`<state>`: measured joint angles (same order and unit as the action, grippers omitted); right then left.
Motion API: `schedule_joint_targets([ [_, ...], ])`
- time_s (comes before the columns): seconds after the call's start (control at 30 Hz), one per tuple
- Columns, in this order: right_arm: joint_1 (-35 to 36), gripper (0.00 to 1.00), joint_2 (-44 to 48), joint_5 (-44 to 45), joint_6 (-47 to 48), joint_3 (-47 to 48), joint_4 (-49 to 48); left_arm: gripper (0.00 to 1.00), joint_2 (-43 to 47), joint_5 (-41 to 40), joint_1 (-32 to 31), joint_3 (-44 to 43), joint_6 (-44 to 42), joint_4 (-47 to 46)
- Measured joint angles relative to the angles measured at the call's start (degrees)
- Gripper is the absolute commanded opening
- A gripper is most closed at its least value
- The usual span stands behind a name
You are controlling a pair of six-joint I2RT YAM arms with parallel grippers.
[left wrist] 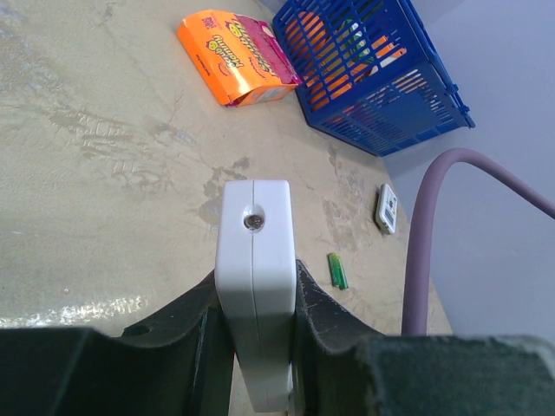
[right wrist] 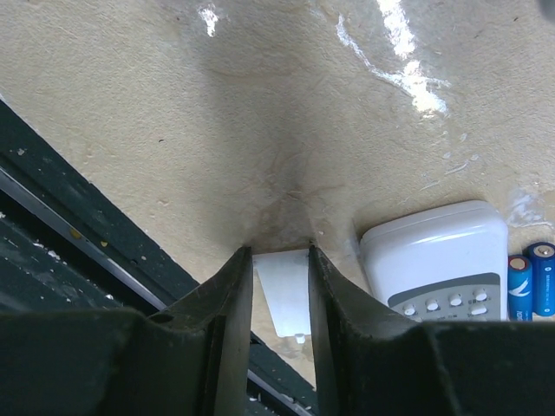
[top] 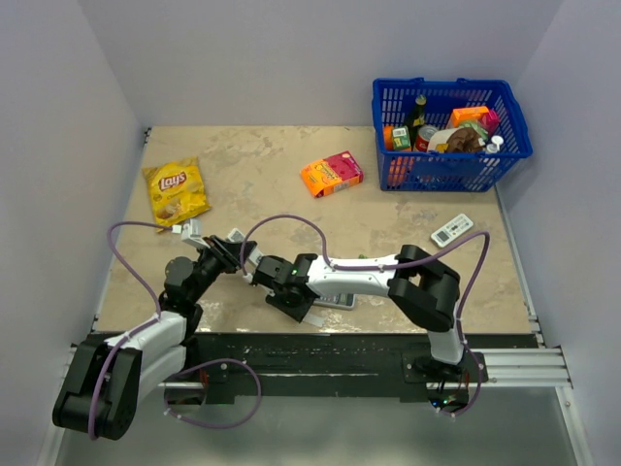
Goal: Load the batteries into the remote control
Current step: Pick up the battery cover at the center of the board.
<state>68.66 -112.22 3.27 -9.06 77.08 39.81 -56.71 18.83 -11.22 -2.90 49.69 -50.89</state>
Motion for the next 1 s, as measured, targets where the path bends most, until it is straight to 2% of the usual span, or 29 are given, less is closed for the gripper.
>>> schedule_joint_targets([
  [0.23,-0.1,0.17,0.7,-0.2,0.0,-0.7,-0.6,0.0,0.0,0.3,0.0,0.0,0.1,0.0],
  [0.63,-0.1,0.1,6.1,1.7,-0.2,-1.3,-2.0,0.0,0.0,0.5,0.0,0.0,0.8,-0.3],
  [1.0,-0.2,0.06,15.5,7.0,-1.1,-4.8,-12.0,0.0,-0.5,0.4,0.1,0.0,7.0,-3.2],
])
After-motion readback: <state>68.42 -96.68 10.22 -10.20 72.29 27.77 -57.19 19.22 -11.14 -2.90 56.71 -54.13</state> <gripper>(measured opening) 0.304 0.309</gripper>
